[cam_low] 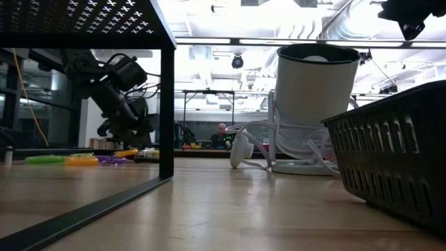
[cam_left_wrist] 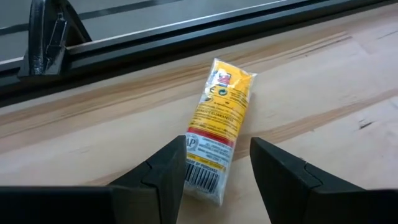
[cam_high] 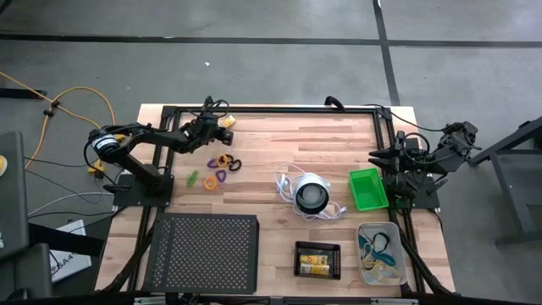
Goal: Pick & Place Office Desk Supplies
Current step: Put the yellow crayon box into the black bin
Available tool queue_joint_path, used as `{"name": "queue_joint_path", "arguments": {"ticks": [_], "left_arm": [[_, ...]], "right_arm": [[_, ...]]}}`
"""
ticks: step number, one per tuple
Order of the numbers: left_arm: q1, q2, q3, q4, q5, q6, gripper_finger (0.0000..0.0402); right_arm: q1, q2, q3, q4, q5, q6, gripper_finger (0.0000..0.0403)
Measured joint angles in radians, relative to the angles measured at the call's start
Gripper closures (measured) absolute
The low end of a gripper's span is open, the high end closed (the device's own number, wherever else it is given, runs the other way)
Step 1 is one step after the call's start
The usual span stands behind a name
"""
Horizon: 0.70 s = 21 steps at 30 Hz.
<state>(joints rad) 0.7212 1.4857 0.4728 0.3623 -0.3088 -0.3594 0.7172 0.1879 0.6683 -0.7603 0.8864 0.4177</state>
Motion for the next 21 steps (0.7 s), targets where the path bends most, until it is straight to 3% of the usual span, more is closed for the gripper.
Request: {"name": "queue_joint_path", "arguments": {"ticks": [15, 21], "left_arm": [[0.018, 0.000, 0.000, -0.002, 0.007, 0.078, 0.0228], [0.053, -0.001, 0.000, -0.008, 0.093, 0.085, 0.0228]], "right_arm": [[0.000, 0.000, 0.000, 0.000, 0.000, 0.000, 0.0317], [0.000, 0.000, 0.000, 0.000, 0.000, 0.000, 0.0317]]}}
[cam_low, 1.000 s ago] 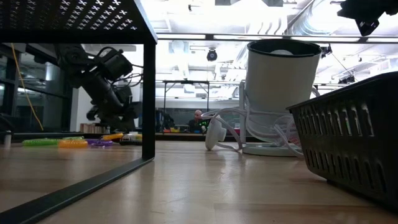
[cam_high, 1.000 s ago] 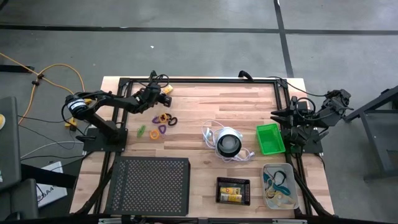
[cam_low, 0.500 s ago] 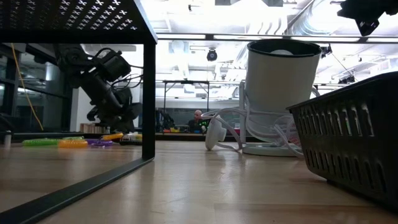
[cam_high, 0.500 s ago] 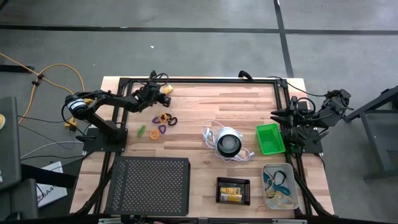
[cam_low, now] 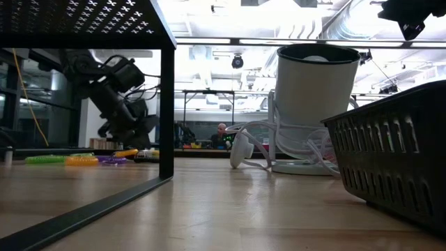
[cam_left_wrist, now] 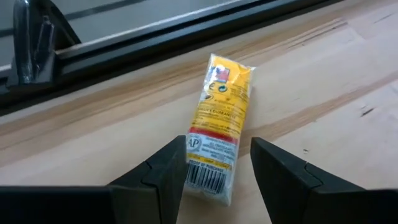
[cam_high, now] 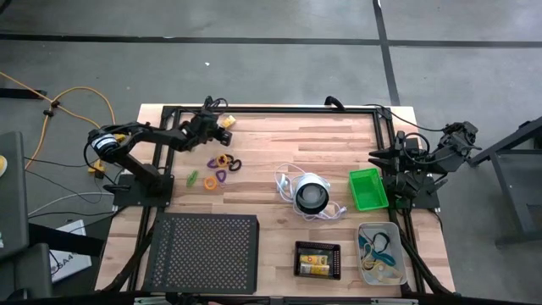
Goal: Pick & Place Office Desk Supplies
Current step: Put the yellow crayon box into the black bin
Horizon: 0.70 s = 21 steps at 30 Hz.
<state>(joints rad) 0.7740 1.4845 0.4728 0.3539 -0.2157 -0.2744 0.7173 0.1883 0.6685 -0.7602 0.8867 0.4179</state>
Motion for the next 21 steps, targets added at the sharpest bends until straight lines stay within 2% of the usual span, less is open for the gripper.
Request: {"name": "queue_joint_path", "arguments": {"ticks": [6, 21], "left_arm": [[0.026, 0.000, 0.000, -0.032, 0.063, 0.018, 0.0228], [0.029, 0.000, 0.000, -0.056, 0.071, 0.035, 0.0228]], "right_arm": [[0.000, 0.000, 0.000, 0.000, 0.000, 0.000, 0.0317], [0.000, 0.000, 0.000, 0.000, 0.000, 0.000, 0.0317]]}}
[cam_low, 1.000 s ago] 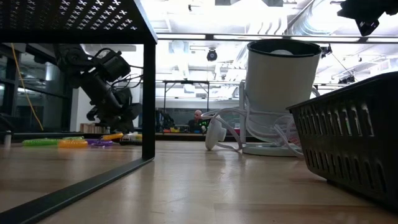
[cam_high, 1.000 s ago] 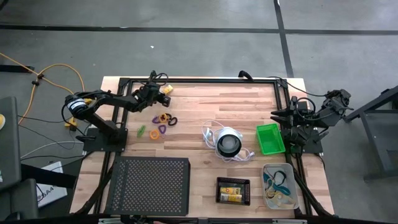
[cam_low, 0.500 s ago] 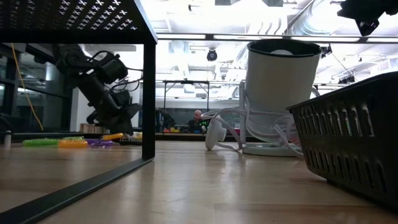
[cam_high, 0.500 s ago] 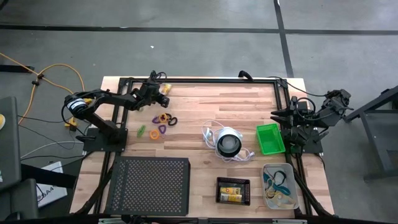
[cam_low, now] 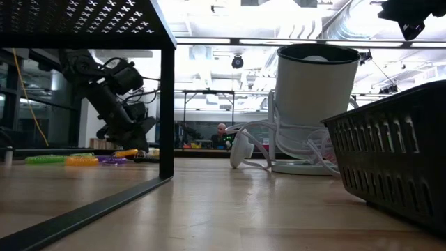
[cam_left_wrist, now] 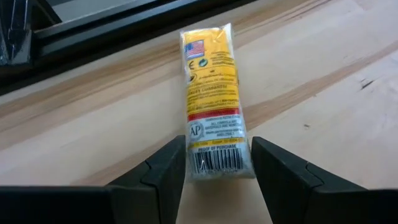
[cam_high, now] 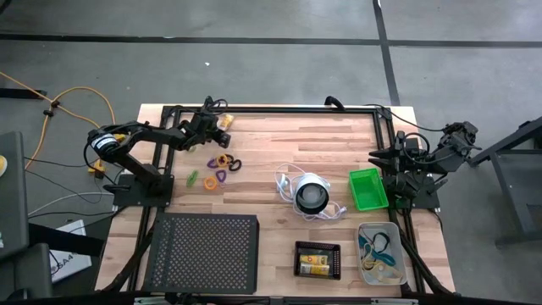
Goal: Pick & Place Office Desk Supplies
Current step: Put the yellow crayon box into the black bin
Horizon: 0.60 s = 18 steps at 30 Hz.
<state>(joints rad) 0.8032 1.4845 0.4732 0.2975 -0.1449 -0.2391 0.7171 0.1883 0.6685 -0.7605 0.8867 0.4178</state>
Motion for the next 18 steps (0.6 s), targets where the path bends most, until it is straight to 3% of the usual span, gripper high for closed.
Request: {"name": "queue_joint_path", "arguments": {"ticks": [18], "left_arm": [[-0.001, 0.000, 0.000, -0.040, 0.009, -0.024, 0.0232]], "right_arm": [[0.000, 0.000, 0.000, 0.000, 0.000, 0.000, 0.0317]]}}
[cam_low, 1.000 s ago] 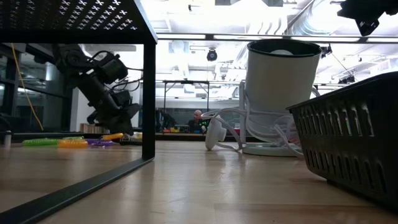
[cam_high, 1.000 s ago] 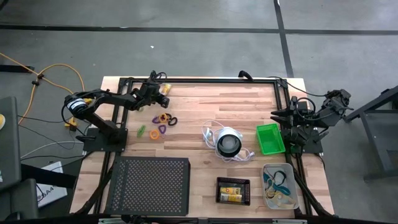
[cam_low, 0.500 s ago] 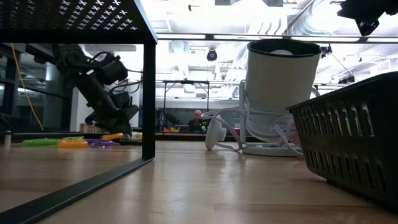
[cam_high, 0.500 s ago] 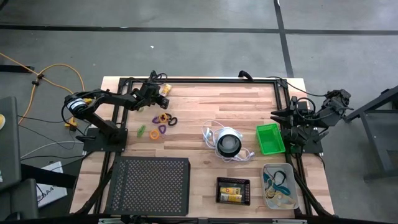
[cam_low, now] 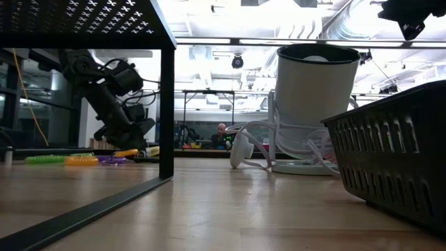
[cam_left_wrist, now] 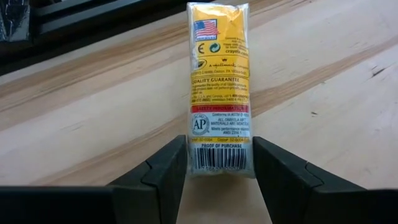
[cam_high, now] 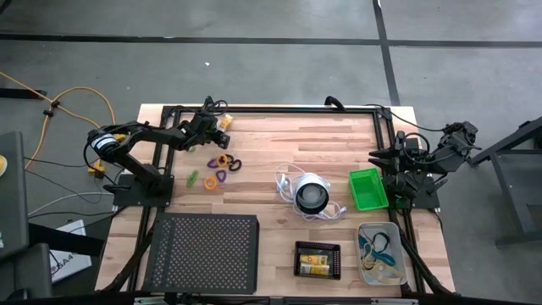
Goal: Pick & Place Office Desk Supplies
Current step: Put the yellow crayon box into the black bin
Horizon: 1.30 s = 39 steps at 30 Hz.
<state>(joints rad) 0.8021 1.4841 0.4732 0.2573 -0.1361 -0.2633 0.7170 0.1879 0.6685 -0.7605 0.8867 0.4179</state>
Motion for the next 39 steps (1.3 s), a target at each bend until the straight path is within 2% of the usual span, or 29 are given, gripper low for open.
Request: {"name": "queue_joint_path", "arguments": {"ticks": [8, 17, 24, 30, 39], "left_arm": [[0.000, 0.000, 0.000, 0.000, 0.000, -0.007, 0.0273], [-0.003, -0.015, 0.000, 0.028, 0.013, 0.001, 0.0276], [-0.039, -0.100, 0.000, 0.029, 0.015, 0.008, 0.0277], [-0.086, -0.191, -0.001, -0.060, 0.053, -0.022, 0.0277], [-0.238, -0.342, 0.008, -0.070, 0.052, -0.013, 0.0277]], "right_arm": [[0.000, 0.000, 0.000, 0.000, 0.000, 0.000, 0.0317], [0.000, 0.000, 0.000, 0.000, 0.000, 0.000, 0.0317], [0.000, 0.000, 0.000, 0.000, 0.000, 0.000, 0.0317], [0.000, 0.000, 0.000, 0.000, 0.000, 0.000, 0.0317], [0.000, 0.000, 0.000, 0.000, 0.000, 0.000, 0.0317]]}}
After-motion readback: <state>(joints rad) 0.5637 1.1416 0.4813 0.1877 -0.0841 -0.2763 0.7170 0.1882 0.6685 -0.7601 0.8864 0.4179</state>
